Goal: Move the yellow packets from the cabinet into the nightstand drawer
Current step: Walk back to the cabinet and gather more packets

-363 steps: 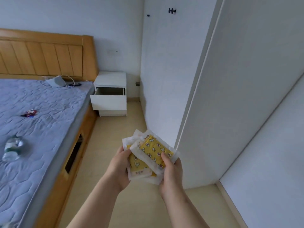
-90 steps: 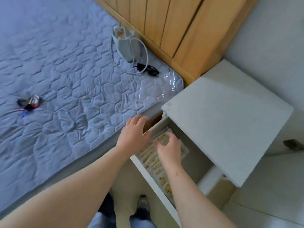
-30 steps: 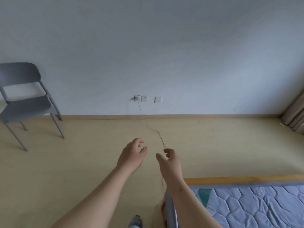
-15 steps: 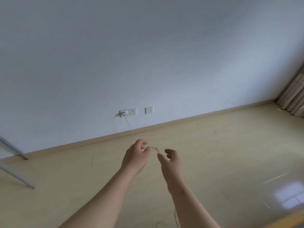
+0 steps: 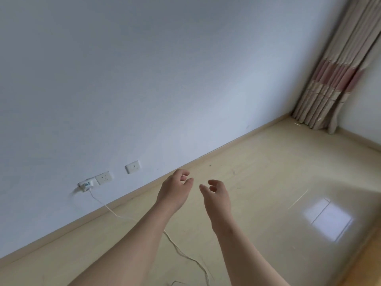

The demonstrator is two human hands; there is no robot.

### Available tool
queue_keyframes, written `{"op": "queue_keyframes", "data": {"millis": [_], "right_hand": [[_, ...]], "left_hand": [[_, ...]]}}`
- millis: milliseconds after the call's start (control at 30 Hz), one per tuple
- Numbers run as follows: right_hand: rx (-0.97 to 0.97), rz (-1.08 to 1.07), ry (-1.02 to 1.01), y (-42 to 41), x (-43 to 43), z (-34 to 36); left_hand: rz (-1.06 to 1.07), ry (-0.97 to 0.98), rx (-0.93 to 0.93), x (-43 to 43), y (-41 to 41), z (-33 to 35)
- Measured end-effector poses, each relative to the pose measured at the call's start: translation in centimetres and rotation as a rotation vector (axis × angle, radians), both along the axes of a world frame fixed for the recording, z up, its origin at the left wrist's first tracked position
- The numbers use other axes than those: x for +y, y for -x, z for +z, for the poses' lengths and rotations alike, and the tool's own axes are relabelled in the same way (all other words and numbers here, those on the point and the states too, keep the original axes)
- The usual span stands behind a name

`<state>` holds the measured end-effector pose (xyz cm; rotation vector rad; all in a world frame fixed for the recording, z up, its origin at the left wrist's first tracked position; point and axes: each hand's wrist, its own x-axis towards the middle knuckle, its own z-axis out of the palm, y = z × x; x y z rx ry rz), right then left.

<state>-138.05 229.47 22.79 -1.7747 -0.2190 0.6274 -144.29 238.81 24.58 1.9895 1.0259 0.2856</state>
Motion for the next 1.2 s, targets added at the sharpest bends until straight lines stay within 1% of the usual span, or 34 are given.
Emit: {"op": "queue_keyframes", "data": {"millis": [233, 400, 500, 700, 867, 967, 1200], "right_hand": [[0.046, -0.138, 0.021, -12.5, 2.0, 0.1], [0.065, -0.314, 0.04, -22.6, 2.0, -1.3], [0.047, -0.409, 0.029, -30.6, 2.9, -1.8], [0.022, -0.549, 0.008, -47.3, 5.7, 1.1], [0.037, -0.673, -0.03, -55.7, 5.4, 2.6], [0.07, -0.717, -0.039, -60.0, 5.0, 2.6], [0.126, -0.763, -0.059, -72.7, 2.4, 0.9]], "left_hand": [[-0.146, 0.039, 0.004, 2.8, -14.5, 0.3], [-0.293, 0.08, -0.01, 3.8, -26.1, -1.2], [-0.382, 0.097, -0.029, 4.8, -35.1, -2.0], [-0.545, 0.111, -0.066, 7.0, -52.6, 0.5], [-0.646, 0.164, -0.052, 6.5, -62.5, 1.6], [-0.684, 0.189, -0.045, 5.9, -67.2, 1.5], [-0.668, 0.221, -0.041, 3.8, -80.5, -0.2]]}}
